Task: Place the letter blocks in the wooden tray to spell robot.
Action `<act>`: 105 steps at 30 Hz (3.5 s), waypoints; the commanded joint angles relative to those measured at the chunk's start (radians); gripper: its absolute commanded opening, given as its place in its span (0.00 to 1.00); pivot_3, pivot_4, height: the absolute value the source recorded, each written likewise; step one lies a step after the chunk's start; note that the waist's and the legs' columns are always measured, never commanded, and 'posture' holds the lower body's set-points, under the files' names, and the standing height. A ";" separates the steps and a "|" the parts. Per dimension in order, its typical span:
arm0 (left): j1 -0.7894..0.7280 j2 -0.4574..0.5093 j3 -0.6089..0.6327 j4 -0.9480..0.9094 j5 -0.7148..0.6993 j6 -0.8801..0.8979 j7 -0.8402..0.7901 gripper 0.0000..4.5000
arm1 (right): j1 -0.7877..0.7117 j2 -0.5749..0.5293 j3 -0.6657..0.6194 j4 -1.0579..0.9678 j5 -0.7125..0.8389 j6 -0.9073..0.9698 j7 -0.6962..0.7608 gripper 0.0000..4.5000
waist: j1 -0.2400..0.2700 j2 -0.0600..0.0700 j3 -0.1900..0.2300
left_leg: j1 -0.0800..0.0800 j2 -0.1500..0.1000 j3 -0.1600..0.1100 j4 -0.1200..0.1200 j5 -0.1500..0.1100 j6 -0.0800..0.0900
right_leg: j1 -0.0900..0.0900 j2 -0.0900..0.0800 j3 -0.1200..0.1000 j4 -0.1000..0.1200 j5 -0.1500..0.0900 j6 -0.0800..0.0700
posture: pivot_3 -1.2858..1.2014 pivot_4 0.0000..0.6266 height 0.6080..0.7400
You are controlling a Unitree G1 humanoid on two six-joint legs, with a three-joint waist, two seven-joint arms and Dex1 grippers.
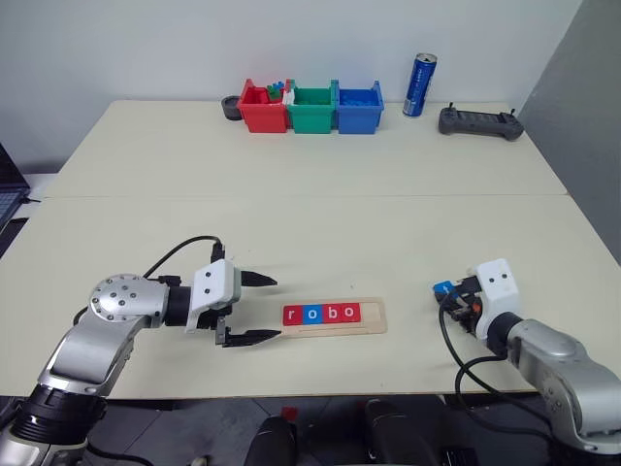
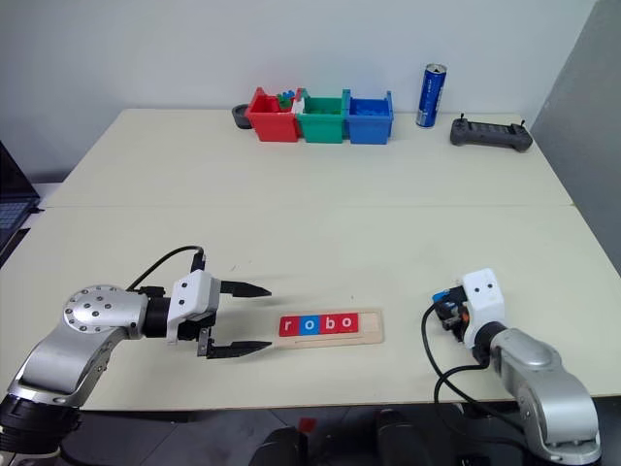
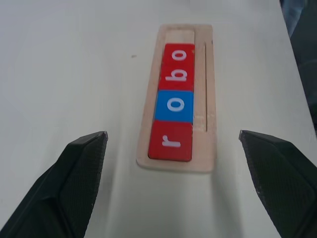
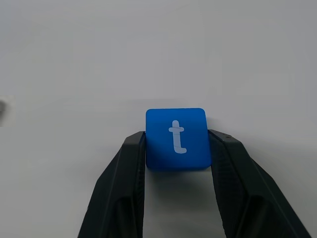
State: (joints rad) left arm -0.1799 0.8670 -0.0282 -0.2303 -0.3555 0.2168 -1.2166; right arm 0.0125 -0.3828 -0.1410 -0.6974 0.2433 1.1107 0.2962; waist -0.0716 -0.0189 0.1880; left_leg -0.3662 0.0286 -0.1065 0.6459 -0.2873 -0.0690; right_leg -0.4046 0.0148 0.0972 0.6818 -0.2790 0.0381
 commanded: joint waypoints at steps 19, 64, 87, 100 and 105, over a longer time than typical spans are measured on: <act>-0.035 -0.029 -0.005 0.042 0.010 -0.057 -0.010 1.00 | -0.201 0.045 -0.064 -0.094 0.034 0.084 -0.078 1.00 | -0.003 0.000 0.000 | 0.000 0.000 0.000 -0.001 0.000 0.000 | -0.001 0.000 0.000 0.000 0.000 0.000 | 0.52 0.24 1.00; -0.067 -0.050 -0.020 -0.028 0.028 0.027 0.020 1.00 | -0.425 -0.501 0.404 0.333 -0.021 -0.535 0.881 0.31 | 0.014 0.000 0.001 | 0.000 0.000 0.000 0.001 0.000 0.000 | 0.000 0.000 -0.001 0.000 0.000 0.000 | 0.52 0.24 1.00; -0.047 -0.045 -0.016 -0.040 0.032 0.023 0.038 1.00 | -0.533 -0.311 0.586 0.385 -0.136 -0.478 0.784 0.31 | 0.014 0.000 0.001 | 0.000 0.000 -0.001 0.001 0.000 0.000 | 0.000 0.000 -0.001 0.000 0.000 -0.001 | 0.52 0.24 1.00; -0.035 -0.039 -0.012 -0.019 0.036 -0.004 0.033 1.00 | -0.552 -0.275 0.574 0.385 -0.130 -0.458 0.779 0.87 | 0.014 0.000 0.001 | 0.000 0.000 -0.001 0.001 0.000 0.000 | 0.000 0.000 -0.001 0.000 0.000 -0.001 | 0.52 0.24 1.00; -0.027 -0.038 -0.009 -0.017 0.035 -0.009 0.034 1.00 | -0.554 -0.304 0.501 0.298 -0.067 -0.384 0.787 0.99 | 0.015 0.000 0.001 | 0.000 0.000 -0.001 0.001 0.000 0.000 | 0.000 0.000 -0.001 0.000 0.000 -0.001 | 0.52 0.24 1.00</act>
State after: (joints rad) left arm -0.2067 0.8175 -0.0711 -0.2373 -0.3131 0.2246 -1.1880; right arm -0.5257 -0.6630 0.4202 -0.3240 0.1412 0.7064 1.0731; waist -0.0571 -0.0189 0.1885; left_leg -0.3665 0.0288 -0.1073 0.6467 -0.2874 -0.0687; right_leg -0.4049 0.0145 0.0957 0.6816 -0.2785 0.0375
